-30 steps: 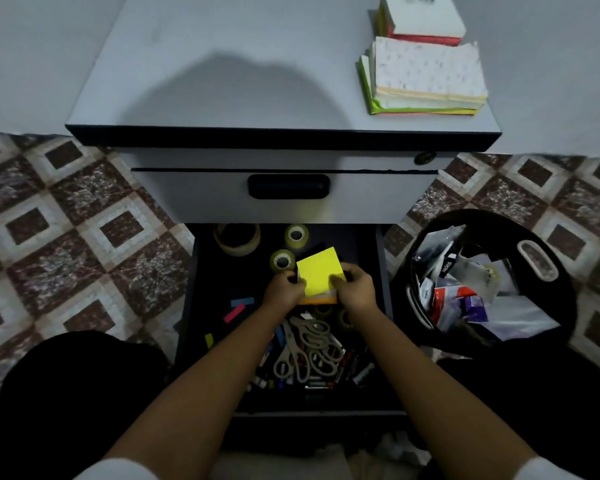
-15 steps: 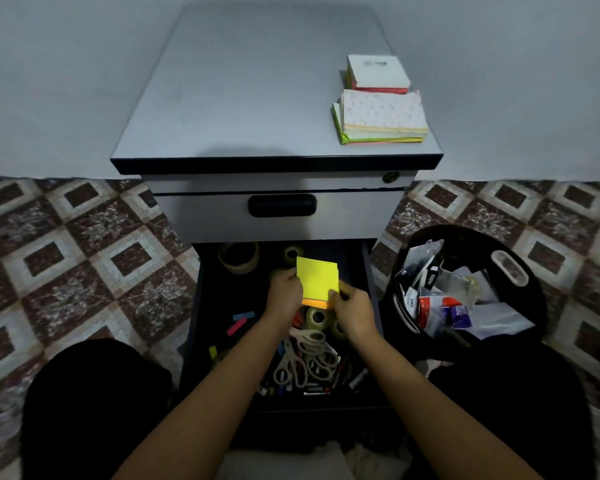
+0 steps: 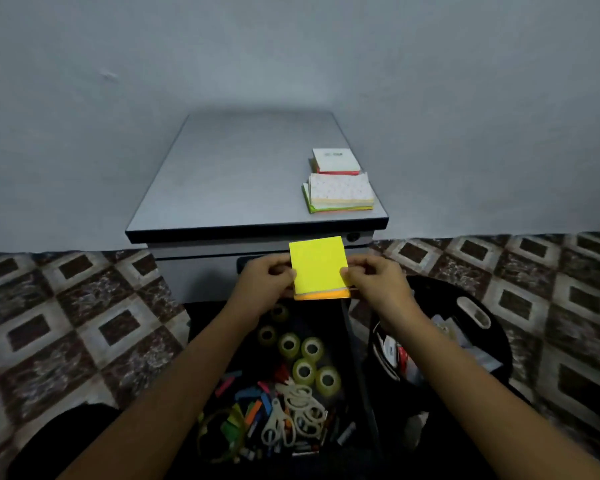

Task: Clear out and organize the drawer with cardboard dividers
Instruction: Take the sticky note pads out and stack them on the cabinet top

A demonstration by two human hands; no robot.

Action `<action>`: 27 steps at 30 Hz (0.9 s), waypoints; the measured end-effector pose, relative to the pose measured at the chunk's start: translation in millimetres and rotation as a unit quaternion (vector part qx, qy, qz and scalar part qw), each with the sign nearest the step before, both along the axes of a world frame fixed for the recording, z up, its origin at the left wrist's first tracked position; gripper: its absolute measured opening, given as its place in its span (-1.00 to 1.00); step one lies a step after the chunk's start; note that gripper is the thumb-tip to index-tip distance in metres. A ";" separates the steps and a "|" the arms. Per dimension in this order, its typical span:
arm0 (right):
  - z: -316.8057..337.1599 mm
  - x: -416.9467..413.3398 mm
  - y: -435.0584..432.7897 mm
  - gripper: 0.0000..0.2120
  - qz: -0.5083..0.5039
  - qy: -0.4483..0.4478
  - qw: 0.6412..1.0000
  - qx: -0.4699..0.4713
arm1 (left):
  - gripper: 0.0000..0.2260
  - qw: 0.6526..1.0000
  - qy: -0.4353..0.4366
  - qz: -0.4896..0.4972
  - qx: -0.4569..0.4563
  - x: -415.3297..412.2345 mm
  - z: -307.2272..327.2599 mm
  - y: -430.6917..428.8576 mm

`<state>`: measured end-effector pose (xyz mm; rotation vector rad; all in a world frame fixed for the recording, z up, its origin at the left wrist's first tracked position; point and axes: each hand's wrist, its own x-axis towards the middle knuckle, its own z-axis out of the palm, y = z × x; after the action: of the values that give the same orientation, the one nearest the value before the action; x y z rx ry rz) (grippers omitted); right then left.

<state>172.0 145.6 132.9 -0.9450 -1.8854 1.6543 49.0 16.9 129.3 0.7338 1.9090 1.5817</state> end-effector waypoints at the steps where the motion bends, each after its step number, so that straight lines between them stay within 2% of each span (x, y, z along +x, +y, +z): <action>1: 15.2 -2.1 4.6 -0.87 0.008 0.010 1.000 0.007 | -0.75 1.000 0.015 0.000 0.010 -4.5 11.8 5.6; 6: 77.1 -26.8 37.8 -0.83 -0.005 0.034 0.998 0.052 | -0.71 0.999 0.028 -0.004 0.047 -27.9 74.8 43.3; 10: 105.3 -56.7 73.2 -0.73 -0.021 0.032 0.995 0.087 | -0.69 0.999 0.043 0.013 0.028 -53.2 109.5 81.1; 13: 115.7 -81.1 99.5 -0.70 -0.037 0.011 0.991 0.125 | -0.74 0.998 0.059 0.032 0.011 -69.8 125.0 108.3; 16: 116.9 -105.2 122.7 -0.69 -0.073 -0.012 0.983 0.166 | -0.88 0.996 0.073 0.052 -0.022 -87.1 129.0 133.6; 19: 112.7 -123.7 138.2 -0.70 -0.084 -0.049 0.973 0.209 | -0.78 0.994 0.073 0.064 -0.050 -106.1 120.8 155.8; 23: 104.1 -136.9 151.0 -0.69 -0.079 -0.102 0.955 0.267 | -0.91 0.990 0.092 0.059 -0.090 -126.3 107.6 177.1; 27: 93.6 -141.8 159.1 -0.82 -0.070 -0.149 0.943 0.290 | -0.86 0.985 0.108 0.048 -0.124 -127.1 106.1 185.8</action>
<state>30.2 304.7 226.4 -1.0719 -2.2532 0.8177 -78.1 202.6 235.4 0.7380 2.2796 1.3285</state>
